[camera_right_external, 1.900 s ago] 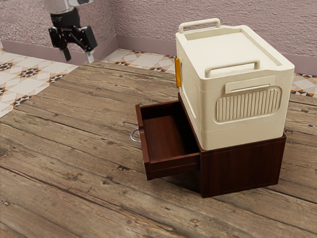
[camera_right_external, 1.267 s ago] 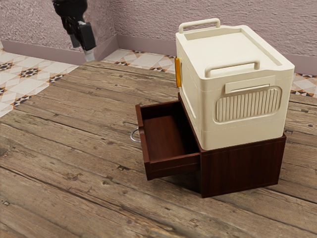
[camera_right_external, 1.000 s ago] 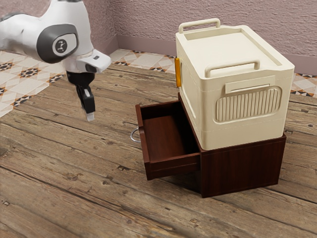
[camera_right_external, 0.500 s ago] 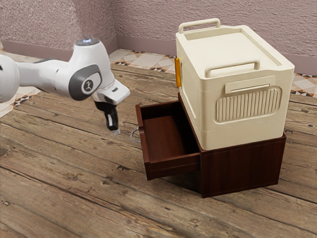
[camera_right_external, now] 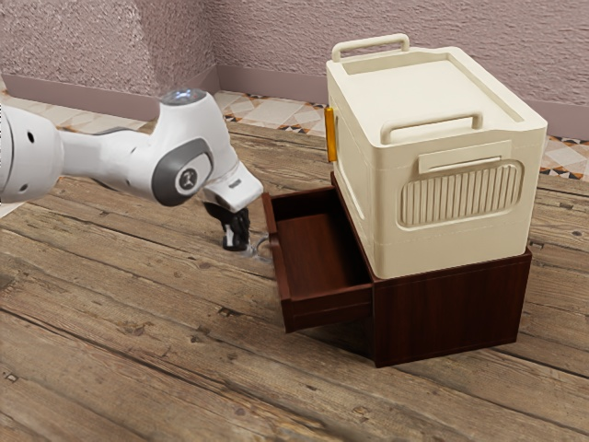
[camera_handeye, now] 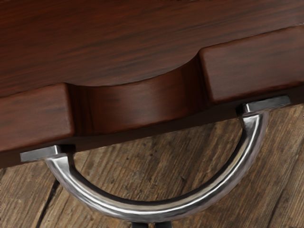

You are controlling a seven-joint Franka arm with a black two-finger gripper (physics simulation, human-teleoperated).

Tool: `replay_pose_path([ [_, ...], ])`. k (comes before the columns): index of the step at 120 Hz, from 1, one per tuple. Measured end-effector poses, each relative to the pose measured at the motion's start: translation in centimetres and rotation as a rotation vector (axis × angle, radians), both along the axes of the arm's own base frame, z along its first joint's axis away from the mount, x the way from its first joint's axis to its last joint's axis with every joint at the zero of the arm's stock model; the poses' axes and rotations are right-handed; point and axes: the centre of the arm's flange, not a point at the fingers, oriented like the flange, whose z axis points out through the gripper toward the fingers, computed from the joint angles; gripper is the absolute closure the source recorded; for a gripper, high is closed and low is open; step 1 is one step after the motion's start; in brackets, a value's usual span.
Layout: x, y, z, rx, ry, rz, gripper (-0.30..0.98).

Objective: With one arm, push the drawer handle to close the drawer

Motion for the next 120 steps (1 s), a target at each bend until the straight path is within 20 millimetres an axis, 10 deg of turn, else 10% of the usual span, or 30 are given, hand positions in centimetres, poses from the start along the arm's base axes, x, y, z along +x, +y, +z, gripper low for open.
replay_pose_path([
  [120, 4.8, -9.5, -0.8, -0.052, -0.088, -0.194, 0.78],
])
